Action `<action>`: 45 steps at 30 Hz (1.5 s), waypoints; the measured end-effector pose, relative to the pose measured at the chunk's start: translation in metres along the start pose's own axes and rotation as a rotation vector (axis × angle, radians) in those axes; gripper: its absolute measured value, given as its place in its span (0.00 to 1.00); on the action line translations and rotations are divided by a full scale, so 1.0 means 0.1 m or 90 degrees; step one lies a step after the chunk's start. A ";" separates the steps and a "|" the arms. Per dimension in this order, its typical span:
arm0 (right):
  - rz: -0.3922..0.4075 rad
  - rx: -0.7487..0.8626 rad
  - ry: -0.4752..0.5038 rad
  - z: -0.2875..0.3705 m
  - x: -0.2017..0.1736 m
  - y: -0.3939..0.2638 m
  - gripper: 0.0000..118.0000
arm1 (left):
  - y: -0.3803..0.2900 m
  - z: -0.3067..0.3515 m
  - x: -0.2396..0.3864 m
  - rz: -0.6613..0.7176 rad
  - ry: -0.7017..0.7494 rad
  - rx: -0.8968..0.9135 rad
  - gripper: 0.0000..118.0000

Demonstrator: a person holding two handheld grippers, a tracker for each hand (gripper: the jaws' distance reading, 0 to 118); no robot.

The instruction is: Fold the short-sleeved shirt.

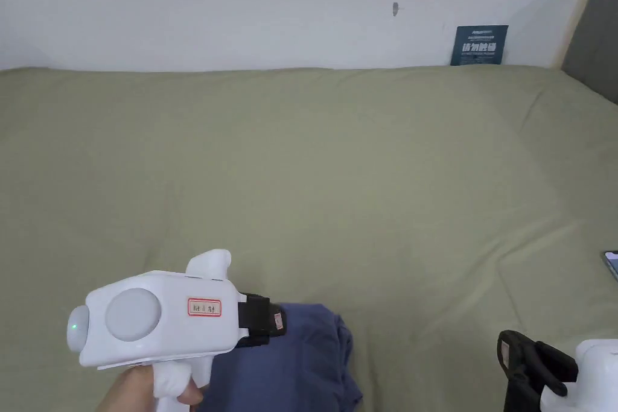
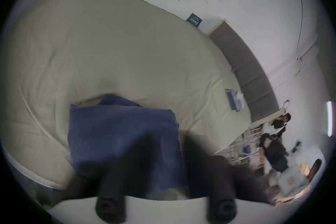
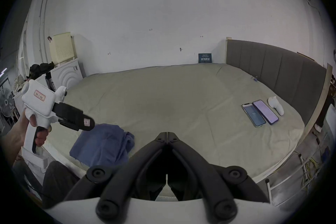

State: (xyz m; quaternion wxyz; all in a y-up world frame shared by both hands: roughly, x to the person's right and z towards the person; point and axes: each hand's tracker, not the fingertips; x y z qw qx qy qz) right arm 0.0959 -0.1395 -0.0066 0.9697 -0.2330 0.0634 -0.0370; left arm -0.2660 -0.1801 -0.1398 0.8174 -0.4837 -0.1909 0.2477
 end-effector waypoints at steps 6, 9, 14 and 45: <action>0.010 -0.016 0.017 -0.09 -0.02 -0.07 0.00 | -0.22 -0.52 -0.30 0.080 -0.125 -0.102 0.00; 0.014 -0.032 0.018 -0.12 -0.01 -0.12 0.00 | -0.41 -0.89 -0.42 0.072 -0.149 -0.124 0.00; -0.034 -0.087 0.059 -0.25 0.05 -0.22 0.00 | -0.51 -1.00 -0.46 0.117 -0.134 -0.132 0.00; -0.529 -0.462 0.609 -2.70 -0.09 -1.14 0.00 | 0.11 -0.31 -1.42 0.072 -0.193 -0.109 0.46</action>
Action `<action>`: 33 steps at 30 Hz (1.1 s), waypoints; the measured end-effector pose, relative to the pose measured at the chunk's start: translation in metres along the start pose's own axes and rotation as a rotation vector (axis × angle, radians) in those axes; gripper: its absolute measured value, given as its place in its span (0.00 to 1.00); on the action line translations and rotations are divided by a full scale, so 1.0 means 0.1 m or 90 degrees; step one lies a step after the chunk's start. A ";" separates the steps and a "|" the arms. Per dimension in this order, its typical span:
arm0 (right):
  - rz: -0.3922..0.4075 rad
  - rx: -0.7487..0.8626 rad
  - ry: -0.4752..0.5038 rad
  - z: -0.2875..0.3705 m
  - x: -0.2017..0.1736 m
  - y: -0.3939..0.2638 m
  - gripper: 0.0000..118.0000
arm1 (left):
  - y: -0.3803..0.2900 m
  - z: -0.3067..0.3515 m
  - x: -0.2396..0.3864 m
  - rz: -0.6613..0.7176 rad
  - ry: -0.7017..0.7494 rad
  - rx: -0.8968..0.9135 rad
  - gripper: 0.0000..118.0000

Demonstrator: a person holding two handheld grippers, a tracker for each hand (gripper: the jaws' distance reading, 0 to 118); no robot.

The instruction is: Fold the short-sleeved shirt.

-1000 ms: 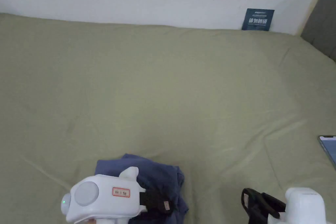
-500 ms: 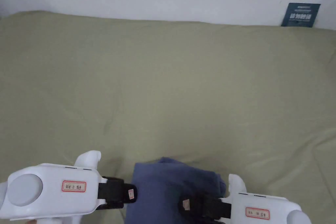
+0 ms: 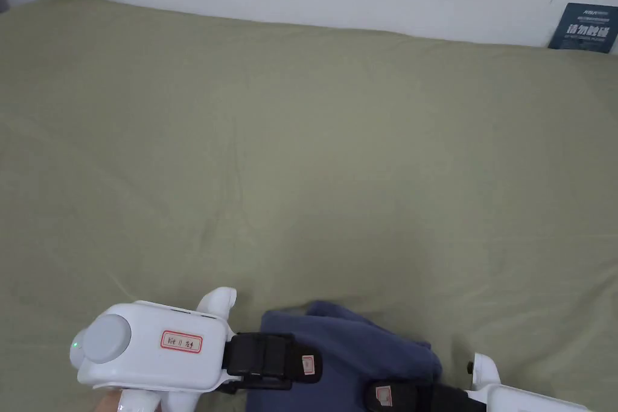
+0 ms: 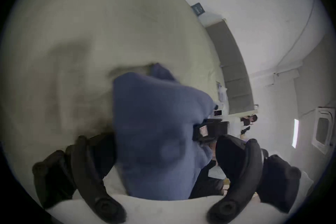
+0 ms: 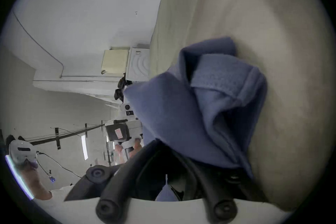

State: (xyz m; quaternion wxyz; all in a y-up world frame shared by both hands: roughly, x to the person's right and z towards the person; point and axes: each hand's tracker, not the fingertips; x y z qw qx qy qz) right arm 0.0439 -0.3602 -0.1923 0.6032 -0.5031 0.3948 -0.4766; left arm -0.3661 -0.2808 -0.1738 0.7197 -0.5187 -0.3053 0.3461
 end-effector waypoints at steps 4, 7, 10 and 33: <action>0.052 -0.007 -0.071 0.01 -0.19 0.02 0.00 | 0.04 0.03 -0.18 0.032 0.025 -0.009 0.22; 0.086 0.003 -0.095 0.06 -0.39 -0.01 0.00 | 0.07 0.21 -0.20 0.024 0.021 0.001 0.22; 0.115 0.007 -0.090 0.13 -0.59 -0.03 0.00 | 0.12 0.69 -0.23 0.023 0.039 0.023 0.22; 0.153 0.053 -0.139 -0.02 -0.80 -0.01 0.00 | 1.34 3.52 -1.09 0.030 0.394 0.171 0.91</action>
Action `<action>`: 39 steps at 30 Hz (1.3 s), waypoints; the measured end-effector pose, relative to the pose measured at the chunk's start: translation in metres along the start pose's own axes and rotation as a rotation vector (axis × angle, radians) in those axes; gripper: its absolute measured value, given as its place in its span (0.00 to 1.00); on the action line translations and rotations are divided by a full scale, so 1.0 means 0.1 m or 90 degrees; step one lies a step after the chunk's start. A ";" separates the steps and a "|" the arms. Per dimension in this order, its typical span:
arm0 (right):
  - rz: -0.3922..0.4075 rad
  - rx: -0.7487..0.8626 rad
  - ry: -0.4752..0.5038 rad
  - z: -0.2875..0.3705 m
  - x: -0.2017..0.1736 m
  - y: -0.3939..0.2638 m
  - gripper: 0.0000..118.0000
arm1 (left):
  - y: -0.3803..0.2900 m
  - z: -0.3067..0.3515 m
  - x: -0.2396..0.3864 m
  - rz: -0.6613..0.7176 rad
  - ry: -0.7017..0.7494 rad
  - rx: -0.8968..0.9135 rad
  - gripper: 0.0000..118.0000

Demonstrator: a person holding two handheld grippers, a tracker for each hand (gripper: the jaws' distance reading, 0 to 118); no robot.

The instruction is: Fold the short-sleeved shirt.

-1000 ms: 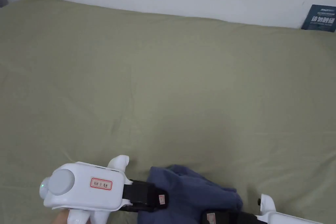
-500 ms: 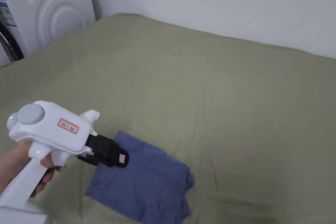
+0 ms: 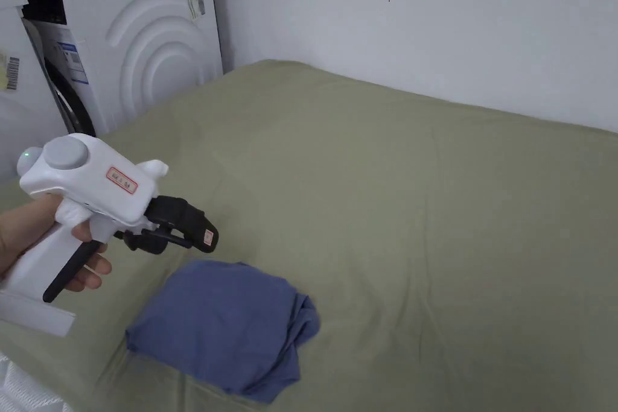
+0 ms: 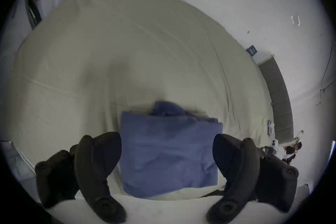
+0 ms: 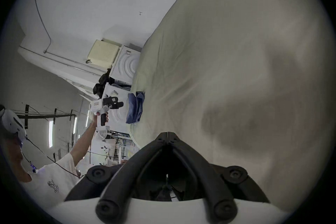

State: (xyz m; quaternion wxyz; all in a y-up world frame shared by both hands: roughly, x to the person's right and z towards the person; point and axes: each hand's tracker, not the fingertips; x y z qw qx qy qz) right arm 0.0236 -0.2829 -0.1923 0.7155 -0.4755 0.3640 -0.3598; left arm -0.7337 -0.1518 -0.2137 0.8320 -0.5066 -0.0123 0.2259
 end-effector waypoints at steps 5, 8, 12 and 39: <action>0.048 0.024 -0.004 0.19 -0.18 0.06 0.00 | -0.23 0.37 0.40 -0.031 0.034 0.023 0.91; 0.103 0.061 -0.009 0.40 -0.40 0.10 0.00 | -0.55 0.45 0.92 -0.073 0.011 0.039 0.90; 0.225 0.159 -0.106 0.72 -0.81 0.13 0.00 | -1.01 0.39 1.62 -0.083 -0.054 0.117 0.16; 0.574 0.610 -0.491 1.53 -2.41 -0.13 0.00 | -2.36 0.49 4.89 -0.294 0.082 0.621 0.02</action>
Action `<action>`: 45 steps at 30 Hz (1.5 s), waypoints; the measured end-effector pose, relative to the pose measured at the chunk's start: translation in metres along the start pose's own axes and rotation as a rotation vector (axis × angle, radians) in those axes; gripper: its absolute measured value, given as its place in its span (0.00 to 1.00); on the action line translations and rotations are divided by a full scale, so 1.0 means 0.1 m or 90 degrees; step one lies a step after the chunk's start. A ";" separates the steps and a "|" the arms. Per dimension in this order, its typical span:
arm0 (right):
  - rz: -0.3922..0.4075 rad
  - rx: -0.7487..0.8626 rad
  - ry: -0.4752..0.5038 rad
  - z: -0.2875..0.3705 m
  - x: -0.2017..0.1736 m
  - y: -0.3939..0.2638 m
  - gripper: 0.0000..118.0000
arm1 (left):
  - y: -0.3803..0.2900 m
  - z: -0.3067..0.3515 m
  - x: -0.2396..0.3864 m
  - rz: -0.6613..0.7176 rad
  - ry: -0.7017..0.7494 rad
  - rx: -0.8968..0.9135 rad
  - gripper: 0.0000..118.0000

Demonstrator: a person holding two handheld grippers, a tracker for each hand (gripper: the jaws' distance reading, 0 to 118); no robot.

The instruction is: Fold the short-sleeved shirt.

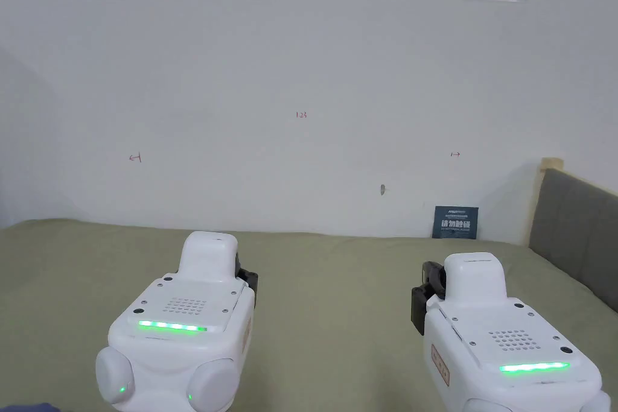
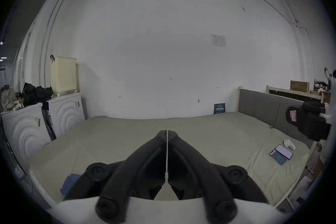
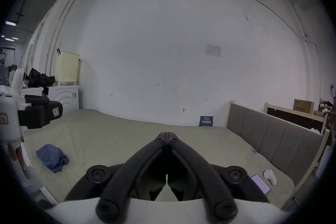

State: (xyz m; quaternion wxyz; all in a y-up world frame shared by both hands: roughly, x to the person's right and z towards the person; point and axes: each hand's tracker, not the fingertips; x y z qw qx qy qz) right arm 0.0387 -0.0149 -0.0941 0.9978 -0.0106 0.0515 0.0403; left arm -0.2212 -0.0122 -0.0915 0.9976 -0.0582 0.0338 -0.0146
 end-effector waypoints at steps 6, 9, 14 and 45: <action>-0.012 -0.004 -0.004 -0.07 0.05 0.01 0.68 | 0.02 -0.04 0.02 -0.010 0.019 -0.002 0.71; -0.025 0.029 -0.014 -0.07 0.10 -0.06 0.99 | 0.03 -0.09 0.00 0.003 0.024 -0.012 1.00; -0.053 0.005 -0.006 -0.09 0.16 -0.01 1.00 | 0.05 -0.08 0.03 -0.022 0.024 -0.011 1.00; -0.091 -0.085 -0.023 -0.11 0.12 0.36 1.00 | 0.26 0.13 -0.08 0.058 -0.017 -0.086 0.99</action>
